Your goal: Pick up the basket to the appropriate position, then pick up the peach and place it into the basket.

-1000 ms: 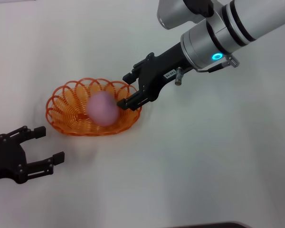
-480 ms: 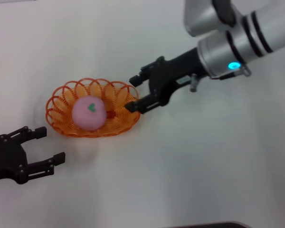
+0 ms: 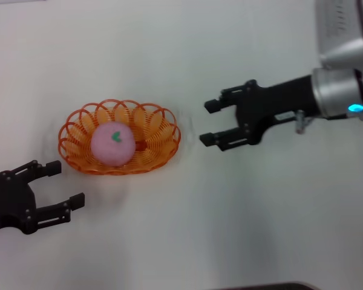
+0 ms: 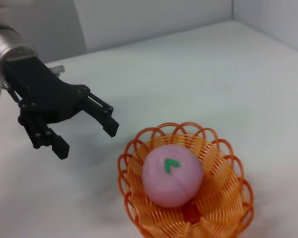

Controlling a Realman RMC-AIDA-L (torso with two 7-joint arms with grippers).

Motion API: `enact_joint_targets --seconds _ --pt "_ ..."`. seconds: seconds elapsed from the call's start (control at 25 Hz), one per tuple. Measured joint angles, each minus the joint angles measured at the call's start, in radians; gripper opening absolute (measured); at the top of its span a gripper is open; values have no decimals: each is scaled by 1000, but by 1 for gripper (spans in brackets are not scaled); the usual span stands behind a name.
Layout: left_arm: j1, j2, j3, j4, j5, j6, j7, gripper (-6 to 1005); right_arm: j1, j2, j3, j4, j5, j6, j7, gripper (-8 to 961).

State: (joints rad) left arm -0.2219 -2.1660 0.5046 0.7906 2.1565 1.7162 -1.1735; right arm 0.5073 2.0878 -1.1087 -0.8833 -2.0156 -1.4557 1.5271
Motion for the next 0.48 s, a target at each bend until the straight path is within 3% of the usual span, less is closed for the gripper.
enact_joint_targets --seconds 0.48 --pt "1 0 0 -17 7 8 0 873 -165 0 165 90 125 -80 -313 760"
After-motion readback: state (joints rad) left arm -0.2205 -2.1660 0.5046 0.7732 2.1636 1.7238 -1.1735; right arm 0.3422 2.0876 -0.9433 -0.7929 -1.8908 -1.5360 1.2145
